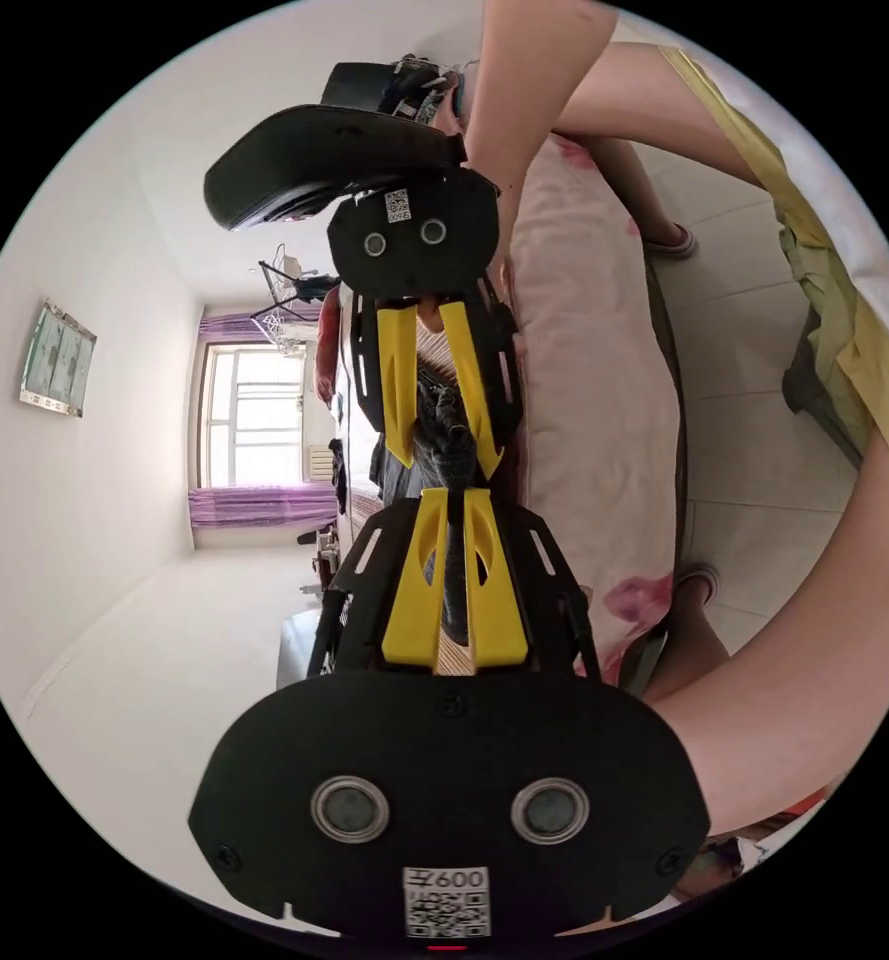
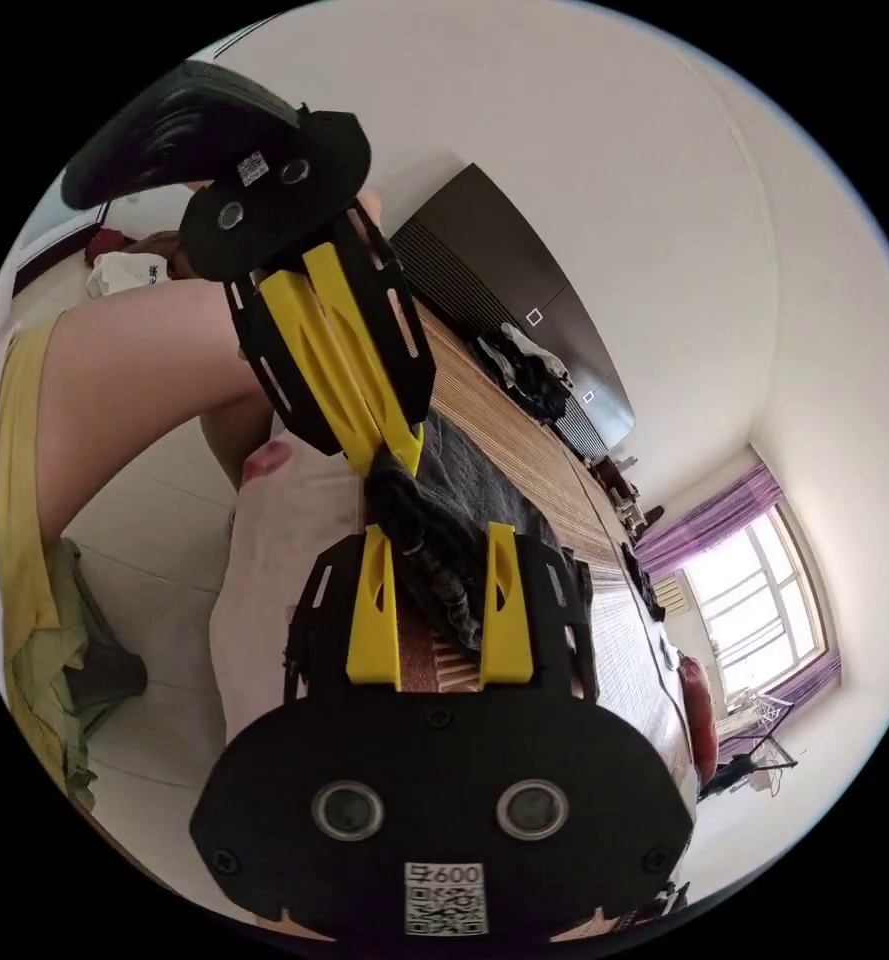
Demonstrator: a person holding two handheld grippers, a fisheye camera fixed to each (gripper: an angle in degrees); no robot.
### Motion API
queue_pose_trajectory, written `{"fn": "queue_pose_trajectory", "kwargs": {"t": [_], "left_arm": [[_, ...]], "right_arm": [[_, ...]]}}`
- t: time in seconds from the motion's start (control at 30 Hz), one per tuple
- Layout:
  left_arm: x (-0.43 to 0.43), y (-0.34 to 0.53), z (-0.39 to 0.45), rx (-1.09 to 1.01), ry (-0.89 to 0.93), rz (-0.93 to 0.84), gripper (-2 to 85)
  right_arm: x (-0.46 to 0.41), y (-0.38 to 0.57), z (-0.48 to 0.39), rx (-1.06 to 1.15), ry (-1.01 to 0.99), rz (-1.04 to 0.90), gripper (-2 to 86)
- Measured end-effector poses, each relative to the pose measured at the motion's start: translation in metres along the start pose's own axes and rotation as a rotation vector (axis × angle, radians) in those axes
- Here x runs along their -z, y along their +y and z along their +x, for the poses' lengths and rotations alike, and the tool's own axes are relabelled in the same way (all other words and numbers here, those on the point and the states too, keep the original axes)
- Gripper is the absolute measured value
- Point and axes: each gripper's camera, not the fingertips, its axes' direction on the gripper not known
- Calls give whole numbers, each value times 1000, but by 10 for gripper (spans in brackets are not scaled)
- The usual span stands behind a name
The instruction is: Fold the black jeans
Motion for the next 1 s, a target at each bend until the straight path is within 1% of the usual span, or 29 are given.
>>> {"fn": "queue_pose_trajectory", "kwargs": {"t": [0.07,0.17,0.2,0.27,0.3,0.37,0.4,0.47,0.5,0.53,0.6,0.63,0.73,0.8,0.87,0.9,0.93,0.97,1.0], "left_arm": [[-2,-3,1,46,3,6,41],[-7,-8,17,77,-61,-4,61],[-14,-11,23,85,-69,-38,81],[-29,-14,29,100,-24,-91,98],[-38,-14,32,118,-8,-111,99],[-52,-11,36,137,-32,-148,89],[-62,-8,39,138,-73,-190,75],[-79,-1,51,67,-103,-258,60],[-84,4,65,-6,-146,-265,53],[-78,8,80,-63,-215,-212,47],[-74,9,95,-108,-266,-193,40],[-72,10,96,-99,-264,-185,38],[-57,21,82,56,-184,-138,29],[-50,24,81,78,-155,-143,27],[-41,29,87,72,-174,-144,25],[-39,36,91,71,-179,-195,24],[-63,55,89,126,-187,-461,21],[-77,72,86,172,-186,-610,21],[-85,108,80,265,-123,-756,19]], "right_arm": [[-1,-8,-12,84,34,-59,74],[1,-11,-13,64,39,-61,54],[1,-10,-12,54,35,-57,51],[3,-8,-8,12,20,-46,45],[4,-8,-8,11,19,-46,44],[7,-4,-11,28,21,-48,40],[8,-3,-11,25,21,-47,40],[13,6,-9,-1,10,-35,38],[13,7,-8,-11,4,-34,38],[13,10,-7,-25,2,-30,37],[14,12,-8,-28,1,-24,37],[14,13,-9,-30,2,-20,37],[12,18,-12,-55,2,2,37],[9,20,-14,-68,-4,2,36],[7,23,-14,-79,0,7,36],[7,25,-13,-84,1,3,35],[9,30,-10,-98,-1,2,35],[10,36,-8,-113,-8,0,34],[11,38,-8,-113,-9,-1,34]]}}
